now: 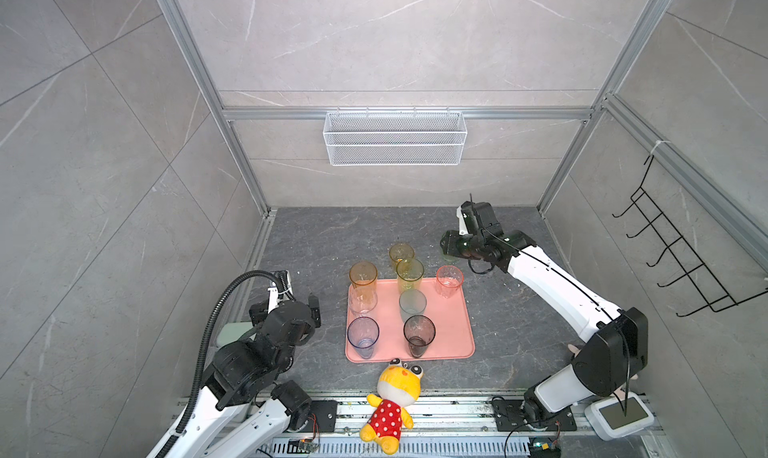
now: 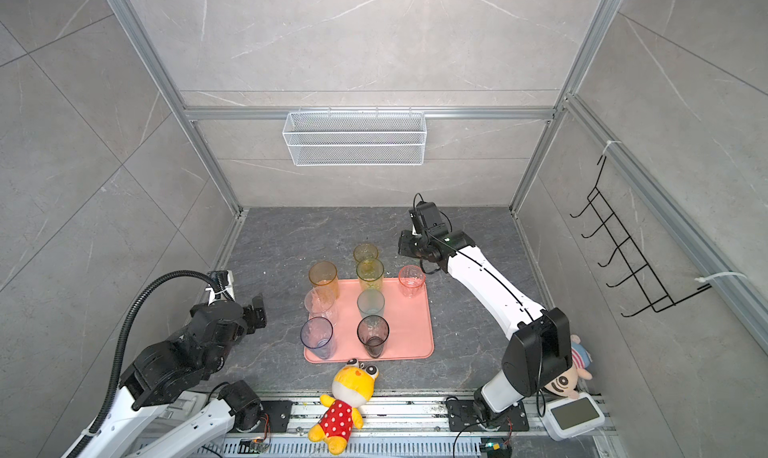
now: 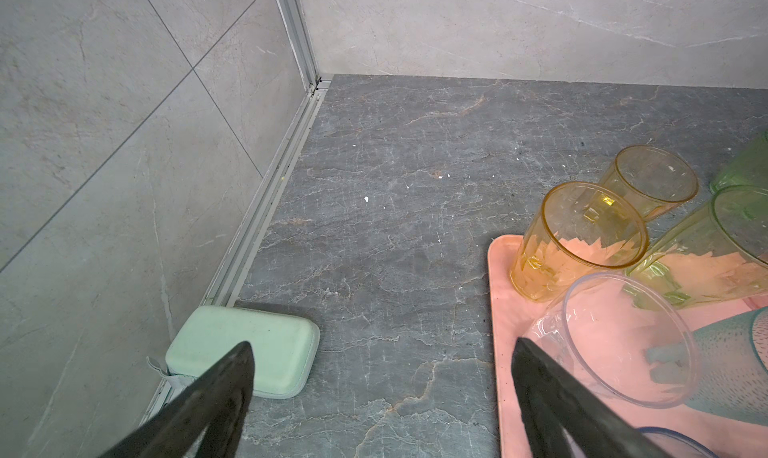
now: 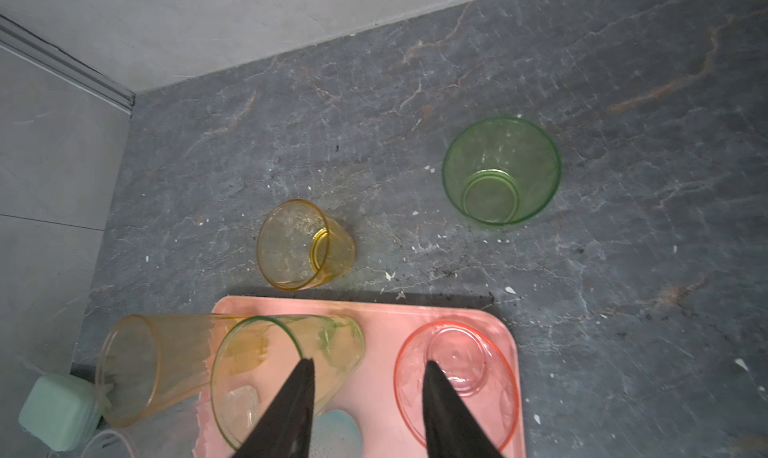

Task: Place the glasses into the tray
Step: 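Open the right gripper and raise it off the pink glass, then move the right gripper over the amber glass beyond the tray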

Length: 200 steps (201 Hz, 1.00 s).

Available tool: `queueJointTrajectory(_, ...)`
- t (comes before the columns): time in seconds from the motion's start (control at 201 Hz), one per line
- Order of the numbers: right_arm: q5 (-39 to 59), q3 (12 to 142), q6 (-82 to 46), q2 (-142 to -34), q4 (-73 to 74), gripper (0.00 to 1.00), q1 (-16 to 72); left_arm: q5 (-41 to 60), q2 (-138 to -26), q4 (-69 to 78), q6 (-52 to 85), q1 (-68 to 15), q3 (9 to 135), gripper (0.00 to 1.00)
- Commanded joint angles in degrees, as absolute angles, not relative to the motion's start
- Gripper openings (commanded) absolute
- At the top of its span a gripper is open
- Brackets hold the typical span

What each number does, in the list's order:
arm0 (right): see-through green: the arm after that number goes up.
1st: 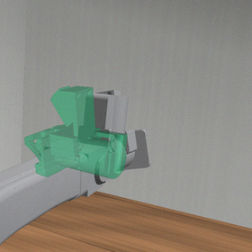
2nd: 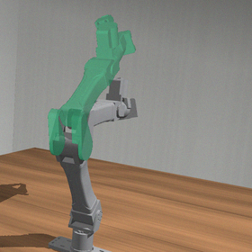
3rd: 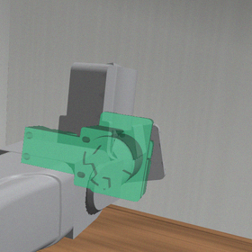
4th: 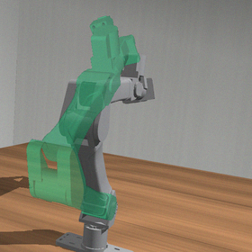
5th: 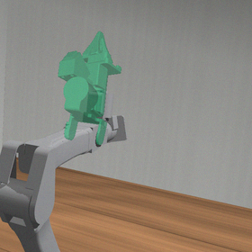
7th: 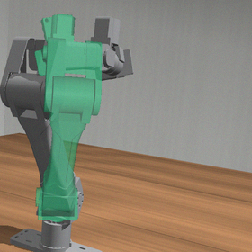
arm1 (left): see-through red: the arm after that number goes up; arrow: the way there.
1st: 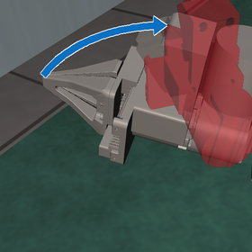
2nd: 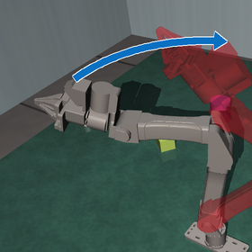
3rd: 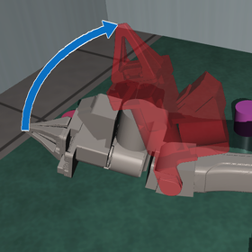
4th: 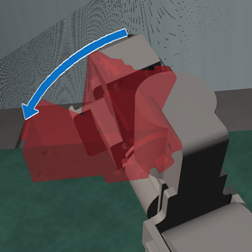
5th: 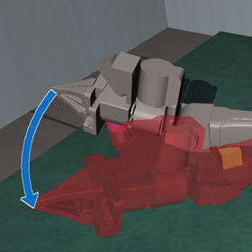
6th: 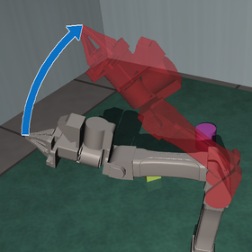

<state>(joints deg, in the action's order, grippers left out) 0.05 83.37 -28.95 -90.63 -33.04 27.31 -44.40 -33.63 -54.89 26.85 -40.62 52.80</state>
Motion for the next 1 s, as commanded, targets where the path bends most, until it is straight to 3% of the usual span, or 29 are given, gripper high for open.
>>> queueJointTrajectory(0.0,0.5,86.2,-30.0,-92.8,-32.7,0.45,28.6,-44.3,-33.5,-54.3,28.2,-40.9,53.0,0.96)
queueJointTrajectory(0.379,-6.0,91.2,-29.7,-98.2,-33.3,0.44,33.2,-44.3,-33.1,-54.3,28.2,-40.9,53.0,0.97)
queueJointTrajectory(0.991,-5.9,99.5,-31.0,-111.0,-33.5,0.45,34.0,-44.3,-32.4,-54.3,28.2,-41.0,53.0,0.97)
